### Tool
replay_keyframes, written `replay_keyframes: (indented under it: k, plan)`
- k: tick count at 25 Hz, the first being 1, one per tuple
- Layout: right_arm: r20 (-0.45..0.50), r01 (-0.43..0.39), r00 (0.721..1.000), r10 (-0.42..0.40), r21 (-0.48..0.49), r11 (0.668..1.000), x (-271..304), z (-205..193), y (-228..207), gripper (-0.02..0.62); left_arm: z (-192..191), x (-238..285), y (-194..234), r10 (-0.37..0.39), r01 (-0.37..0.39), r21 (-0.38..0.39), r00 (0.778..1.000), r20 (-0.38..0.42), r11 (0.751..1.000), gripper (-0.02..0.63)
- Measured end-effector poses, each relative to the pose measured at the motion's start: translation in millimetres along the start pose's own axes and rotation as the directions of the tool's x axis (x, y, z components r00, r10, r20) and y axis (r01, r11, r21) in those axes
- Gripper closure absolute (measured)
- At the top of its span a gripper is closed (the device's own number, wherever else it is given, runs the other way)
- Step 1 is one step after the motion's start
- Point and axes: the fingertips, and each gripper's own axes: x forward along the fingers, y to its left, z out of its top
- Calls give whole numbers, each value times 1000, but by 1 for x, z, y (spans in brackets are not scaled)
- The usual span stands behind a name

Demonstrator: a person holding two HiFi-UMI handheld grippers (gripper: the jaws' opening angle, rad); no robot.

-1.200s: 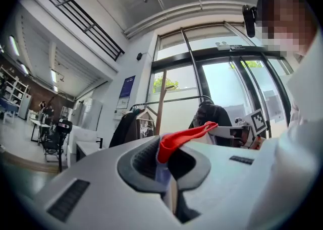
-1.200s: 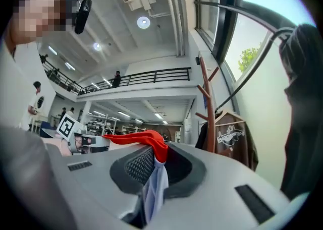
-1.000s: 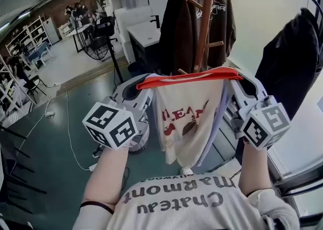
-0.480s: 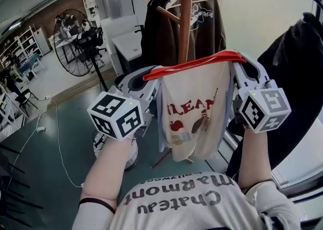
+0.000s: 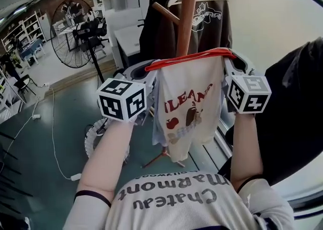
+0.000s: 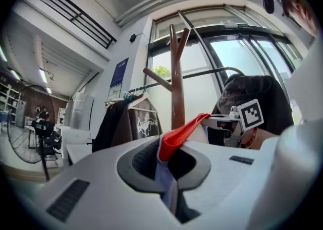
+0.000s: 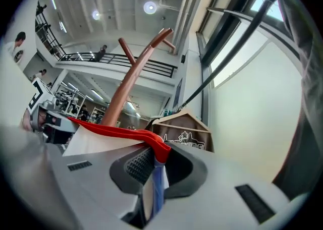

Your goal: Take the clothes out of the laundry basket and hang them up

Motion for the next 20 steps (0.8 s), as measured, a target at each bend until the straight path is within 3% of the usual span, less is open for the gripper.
replay_keyframes:
  k: [5, 9, 14, 18, 20]
  plan:
    - [-115, -56, 992, 53, -24, 998, 42, -55, 11, 535, -43, 8, 29, 55, -48, 64, 992, -109, 997, 588]
    - [-173, -100, 981, 90, -50, 994, 42, -93, 24, 535, -75, 6, 30, 43, -41, 18, 988, -149, 999, 584]
    - [-169, -147, 974, 148, 18, 989, 27, -120, 47, 537, -118, -1, 19, 11, -18, -32, 978, -210, 999, 580]
    - [-160, -143, 973, 168, 158, 977, 22, -127, 60, 537, -140, -10, 9, -33, 12, -93, 975, -219, 996, 567]
    - [-157, -112, 976, 150, 228, 967, 21, -128, 63, 537, -147, -20, 8, -59, 26, -143, 972, -227, 989, 494]
